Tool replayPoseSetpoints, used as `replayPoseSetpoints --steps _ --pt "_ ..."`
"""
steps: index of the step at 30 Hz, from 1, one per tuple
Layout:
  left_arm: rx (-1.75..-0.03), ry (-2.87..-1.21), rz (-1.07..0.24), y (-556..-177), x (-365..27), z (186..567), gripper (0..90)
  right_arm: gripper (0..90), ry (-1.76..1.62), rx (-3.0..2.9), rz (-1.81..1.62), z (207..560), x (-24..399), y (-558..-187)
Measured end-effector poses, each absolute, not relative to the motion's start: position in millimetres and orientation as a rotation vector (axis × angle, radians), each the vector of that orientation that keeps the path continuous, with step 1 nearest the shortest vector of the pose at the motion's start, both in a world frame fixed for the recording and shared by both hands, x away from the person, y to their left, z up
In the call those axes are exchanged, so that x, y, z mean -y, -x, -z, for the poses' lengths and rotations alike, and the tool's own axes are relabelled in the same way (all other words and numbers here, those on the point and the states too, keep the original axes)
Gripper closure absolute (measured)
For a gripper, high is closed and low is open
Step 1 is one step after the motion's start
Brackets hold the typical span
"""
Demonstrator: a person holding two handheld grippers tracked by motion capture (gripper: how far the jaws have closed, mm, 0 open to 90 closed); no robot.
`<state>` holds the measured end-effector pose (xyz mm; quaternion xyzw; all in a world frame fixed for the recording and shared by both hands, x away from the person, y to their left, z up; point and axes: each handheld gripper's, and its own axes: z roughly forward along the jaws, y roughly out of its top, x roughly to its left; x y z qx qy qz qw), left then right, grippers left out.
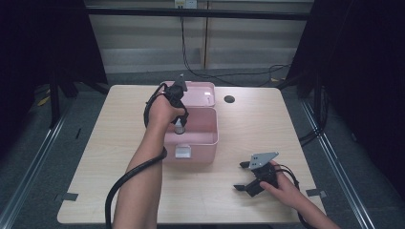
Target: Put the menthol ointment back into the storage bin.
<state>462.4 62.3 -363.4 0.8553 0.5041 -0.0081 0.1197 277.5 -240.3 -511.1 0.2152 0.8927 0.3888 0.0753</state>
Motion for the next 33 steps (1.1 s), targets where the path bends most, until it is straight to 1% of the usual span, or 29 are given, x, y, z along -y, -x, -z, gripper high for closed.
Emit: replayPoseSetpoints --steps 13,25,33 --pt "-1.535 -2.448 0.000 -470 -59 381 50.4 11.4 -0.646 -2.677 -1.166 511 240 -277" --pt "-1.594 -2.439 -0.020 -475 -57 396 50.4 11.4 -0.645 -2.678 -1.170 511 240 -278" --pt "-1.627 -2.411 -0.012 -477 -58 404 50.3 11.4 -0.646 -2.678 -1.170 511 240 -278"
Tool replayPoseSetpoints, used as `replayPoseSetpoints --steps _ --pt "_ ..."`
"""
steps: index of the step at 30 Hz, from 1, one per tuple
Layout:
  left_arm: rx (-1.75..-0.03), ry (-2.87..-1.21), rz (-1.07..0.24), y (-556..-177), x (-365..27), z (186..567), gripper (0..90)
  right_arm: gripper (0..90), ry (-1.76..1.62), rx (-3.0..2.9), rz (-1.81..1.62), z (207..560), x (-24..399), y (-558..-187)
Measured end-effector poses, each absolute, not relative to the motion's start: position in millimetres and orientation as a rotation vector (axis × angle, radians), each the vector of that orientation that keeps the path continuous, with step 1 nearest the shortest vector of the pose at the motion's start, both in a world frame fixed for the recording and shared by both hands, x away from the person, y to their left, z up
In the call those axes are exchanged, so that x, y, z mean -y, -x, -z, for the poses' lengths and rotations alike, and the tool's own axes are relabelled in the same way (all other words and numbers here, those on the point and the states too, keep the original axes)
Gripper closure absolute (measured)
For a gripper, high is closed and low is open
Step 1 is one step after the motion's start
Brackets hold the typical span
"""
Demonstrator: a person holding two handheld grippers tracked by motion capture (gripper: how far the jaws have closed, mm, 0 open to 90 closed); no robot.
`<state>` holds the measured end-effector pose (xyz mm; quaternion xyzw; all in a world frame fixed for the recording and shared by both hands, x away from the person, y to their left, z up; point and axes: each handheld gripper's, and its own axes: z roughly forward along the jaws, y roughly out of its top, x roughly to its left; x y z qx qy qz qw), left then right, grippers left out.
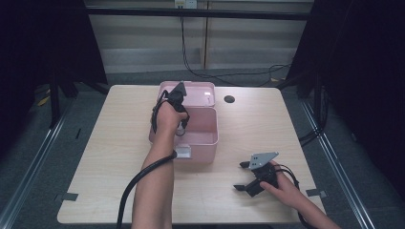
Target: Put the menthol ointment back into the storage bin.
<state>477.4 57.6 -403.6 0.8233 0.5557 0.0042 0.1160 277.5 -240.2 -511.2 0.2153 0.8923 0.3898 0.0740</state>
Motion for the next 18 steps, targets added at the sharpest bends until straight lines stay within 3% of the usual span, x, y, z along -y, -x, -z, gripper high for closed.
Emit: replayPoseSetpoints --steps 18 --pt "-1.670 -2.383 -0.040 -478 -59 420 50.2 11.4 -0.645 -2.678 -1.170 511 240 -278"
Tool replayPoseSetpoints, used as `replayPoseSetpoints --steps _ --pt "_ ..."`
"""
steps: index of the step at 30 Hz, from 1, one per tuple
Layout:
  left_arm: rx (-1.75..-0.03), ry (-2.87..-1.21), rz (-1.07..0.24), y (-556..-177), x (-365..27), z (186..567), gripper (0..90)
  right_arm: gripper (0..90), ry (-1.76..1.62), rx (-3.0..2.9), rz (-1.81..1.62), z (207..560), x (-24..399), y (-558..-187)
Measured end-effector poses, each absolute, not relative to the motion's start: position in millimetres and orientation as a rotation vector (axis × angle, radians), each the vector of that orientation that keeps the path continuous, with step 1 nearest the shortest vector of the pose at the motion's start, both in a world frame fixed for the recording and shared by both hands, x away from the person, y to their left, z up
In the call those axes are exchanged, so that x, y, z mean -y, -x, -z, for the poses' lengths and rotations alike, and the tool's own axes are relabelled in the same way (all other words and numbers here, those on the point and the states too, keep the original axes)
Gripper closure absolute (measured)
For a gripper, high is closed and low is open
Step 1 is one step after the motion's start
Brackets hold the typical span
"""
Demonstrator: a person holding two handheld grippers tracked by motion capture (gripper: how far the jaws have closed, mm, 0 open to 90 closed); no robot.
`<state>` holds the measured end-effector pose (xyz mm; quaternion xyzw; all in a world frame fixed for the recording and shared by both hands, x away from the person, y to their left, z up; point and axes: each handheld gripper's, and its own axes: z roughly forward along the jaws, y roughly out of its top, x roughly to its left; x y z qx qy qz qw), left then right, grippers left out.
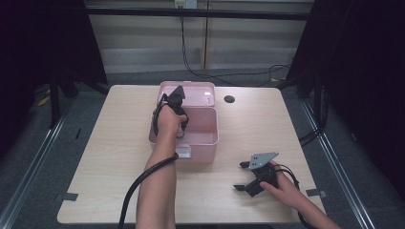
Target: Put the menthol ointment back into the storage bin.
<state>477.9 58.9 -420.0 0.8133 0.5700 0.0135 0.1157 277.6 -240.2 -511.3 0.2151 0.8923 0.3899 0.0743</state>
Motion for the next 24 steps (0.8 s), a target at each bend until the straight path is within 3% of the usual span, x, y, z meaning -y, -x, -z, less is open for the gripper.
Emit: replayPoseSetpoints --steps 24 --pt "-1.660 -2.370 -0.065 -477.7 -58.0 428.8 49.8 11.4 -0.645 -2.678 -1.170 511.3 240.2 -277.6"
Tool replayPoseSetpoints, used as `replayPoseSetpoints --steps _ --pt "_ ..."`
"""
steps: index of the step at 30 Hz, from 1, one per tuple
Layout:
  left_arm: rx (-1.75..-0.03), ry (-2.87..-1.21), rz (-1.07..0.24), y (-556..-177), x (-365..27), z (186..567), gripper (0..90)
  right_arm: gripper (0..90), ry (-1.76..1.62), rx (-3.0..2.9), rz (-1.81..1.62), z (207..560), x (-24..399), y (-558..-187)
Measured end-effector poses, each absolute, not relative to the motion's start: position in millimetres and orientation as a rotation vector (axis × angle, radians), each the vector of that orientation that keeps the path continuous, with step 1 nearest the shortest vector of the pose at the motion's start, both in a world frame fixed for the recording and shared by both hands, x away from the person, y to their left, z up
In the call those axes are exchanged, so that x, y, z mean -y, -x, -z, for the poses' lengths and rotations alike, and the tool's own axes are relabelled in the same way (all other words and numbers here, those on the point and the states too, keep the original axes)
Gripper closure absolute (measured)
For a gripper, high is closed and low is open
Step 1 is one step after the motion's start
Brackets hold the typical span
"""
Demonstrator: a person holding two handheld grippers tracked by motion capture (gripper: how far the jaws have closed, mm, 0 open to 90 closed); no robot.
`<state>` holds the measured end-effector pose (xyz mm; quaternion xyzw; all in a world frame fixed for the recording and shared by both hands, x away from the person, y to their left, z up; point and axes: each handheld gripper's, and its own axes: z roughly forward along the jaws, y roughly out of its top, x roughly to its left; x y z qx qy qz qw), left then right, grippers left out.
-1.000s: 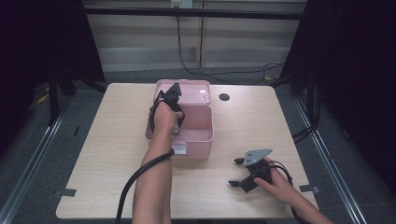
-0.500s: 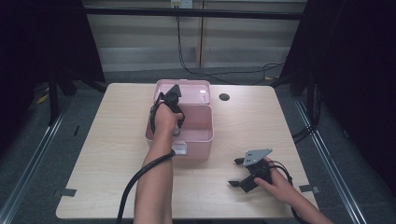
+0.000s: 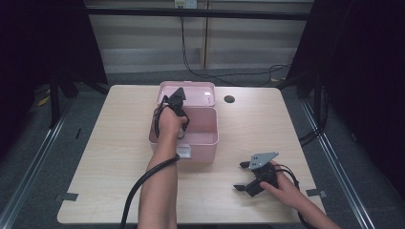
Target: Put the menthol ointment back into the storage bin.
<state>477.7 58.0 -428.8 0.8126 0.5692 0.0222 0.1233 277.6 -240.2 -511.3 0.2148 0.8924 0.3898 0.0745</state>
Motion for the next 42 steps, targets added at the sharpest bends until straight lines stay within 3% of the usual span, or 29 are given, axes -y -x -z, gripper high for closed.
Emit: replayPoseSetpoints --steps 42 --pt "-1.668 -2.379 -0.035 -469 -69 408 35.5 11.4 -0.645 -2.678 -1.170 511 240 -278"
